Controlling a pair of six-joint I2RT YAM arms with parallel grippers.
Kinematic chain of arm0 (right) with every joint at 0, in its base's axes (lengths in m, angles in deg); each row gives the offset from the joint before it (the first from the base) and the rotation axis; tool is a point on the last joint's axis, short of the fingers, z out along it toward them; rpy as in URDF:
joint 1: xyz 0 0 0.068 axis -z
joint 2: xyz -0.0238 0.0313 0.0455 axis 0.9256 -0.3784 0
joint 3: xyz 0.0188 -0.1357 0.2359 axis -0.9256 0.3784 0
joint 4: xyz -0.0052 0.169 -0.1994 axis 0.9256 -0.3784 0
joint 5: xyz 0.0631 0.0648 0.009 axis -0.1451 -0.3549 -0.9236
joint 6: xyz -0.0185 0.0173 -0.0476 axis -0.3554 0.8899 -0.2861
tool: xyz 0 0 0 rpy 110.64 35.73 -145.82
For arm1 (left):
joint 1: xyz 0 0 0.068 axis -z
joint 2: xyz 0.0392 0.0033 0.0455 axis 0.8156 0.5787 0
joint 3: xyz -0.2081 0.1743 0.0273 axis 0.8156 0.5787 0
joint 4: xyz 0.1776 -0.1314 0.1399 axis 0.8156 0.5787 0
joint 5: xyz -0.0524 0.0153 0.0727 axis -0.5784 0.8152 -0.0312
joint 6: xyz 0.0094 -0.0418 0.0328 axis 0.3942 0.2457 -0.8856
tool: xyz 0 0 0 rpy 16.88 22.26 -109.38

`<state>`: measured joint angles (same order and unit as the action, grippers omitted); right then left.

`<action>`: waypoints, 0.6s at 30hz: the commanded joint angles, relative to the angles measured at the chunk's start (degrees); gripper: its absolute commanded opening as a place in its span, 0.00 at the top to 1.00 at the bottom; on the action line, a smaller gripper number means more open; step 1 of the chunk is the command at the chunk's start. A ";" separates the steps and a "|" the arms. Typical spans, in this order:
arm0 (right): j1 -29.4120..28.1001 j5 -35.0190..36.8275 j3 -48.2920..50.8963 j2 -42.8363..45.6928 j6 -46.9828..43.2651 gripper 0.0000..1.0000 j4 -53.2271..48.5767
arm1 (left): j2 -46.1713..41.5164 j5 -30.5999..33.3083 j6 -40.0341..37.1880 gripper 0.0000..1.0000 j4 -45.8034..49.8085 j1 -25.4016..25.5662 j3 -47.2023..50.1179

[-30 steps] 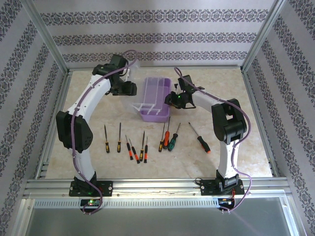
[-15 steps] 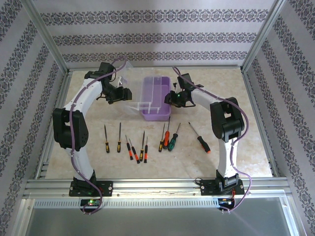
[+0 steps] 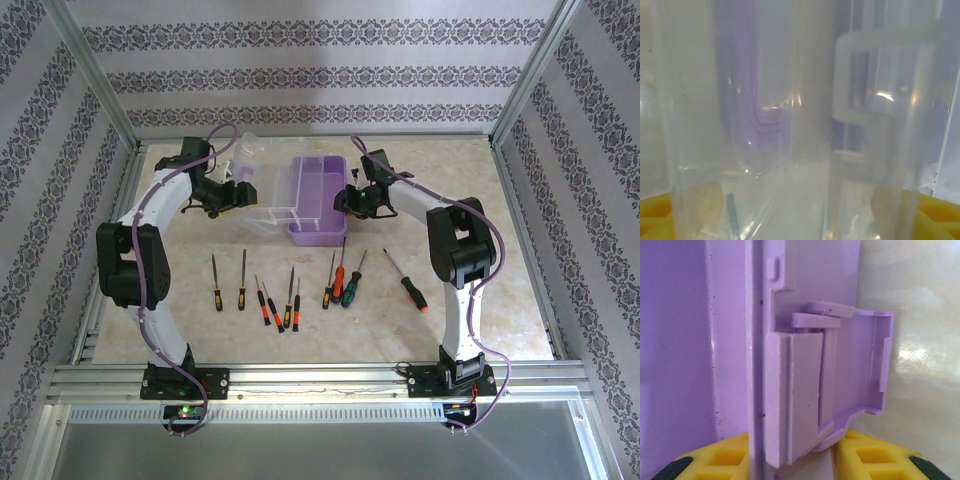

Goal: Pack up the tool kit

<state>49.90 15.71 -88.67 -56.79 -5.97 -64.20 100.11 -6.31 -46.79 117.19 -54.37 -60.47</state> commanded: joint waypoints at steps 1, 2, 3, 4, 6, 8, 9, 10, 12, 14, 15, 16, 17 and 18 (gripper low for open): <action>0.90 -0.39 0.19 -0.96 -1.87 0.64 -0.95 | -1.53 -0.79 -0.47 0.20 -2.13 -1.98 2.99; 0.88 -0.35 0.13 -1.02 -1.85 0.64 -0.81 | -1.55 -1.43 -0.12 0.20 -3.13 -2.03 3.62; 0.90 -0.60 0.13 -1.00 -1.81 0.64 -0.81 | -1.34 -2.29 0.33 0.20 -4.05 -2.12 4.26; 0.90 -0.84 0.04 -1.11 -1.78 0.64 -0.71 | -1.03 -2.62 0.78 0.20 -4.79 -2.31 4.80; 0.85 -1.09 0.12 -1.24 -1.76 0.64 -0.84 | -0.30 -2.80 1.13 0.20 -5.98 -2.68 5.90; 0.90 -1.26 0.38 -1.01 -2.05 0.64 -0.91 | 0.62 -1.61 0.99 0.21 -6.56 -3.37 6.77; 0.97 -1.18 0.47 -0.93 -2.18 0.64 -1.03 | 1.07 -0.49 0.93 0.21 -6.57 -3.96 7.14; 0.99 -1.27 0.65 -0.89 -2.20 0.64 -1.03 | 1.48 -0.50 1.01 0.21 -7.01 -4.66 7.64; 1.08 -1.25 0.83 -0.83 -2.27 0.64 -1.03 | 1.72 -1.19 1.94 0.21 -8.45 -5.95 8.80; 1.08 -0.28 0.47 -1.04 -2.13 0.64 -1.74 | 1.79 -1.66 2.99 0.21 -10.05 -6.75 9.61; 1.08 0.32 0.14 -1.33 -2.01 0.64 -2.37 | 1.89 -1.59 3.65 0.20 -10.57 -7.02 9.77; 1.08 0.52 -0.04 -1.55 -1.69 0.64 -2.45 | 2.10 -1.22 4.18 0.20 -10.79 -7.13 9.69; 1.08 0.82 -0.07 -1.64 -1.29 0.64 -2.43 | 2.29 -1.13 4.52 0.20 -10.94 -7.22 9.68; 1.02 1.05 -0.14 -1.60 -1.00 0.64 -2.30 | 2.45 -1.09 4.75 0.20 -11.06 -7.22 9.68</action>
<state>50.14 14.90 -88.82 -56.79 -5.91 -63.70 99.87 -12.96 -44.47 106.96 -59.90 -52.27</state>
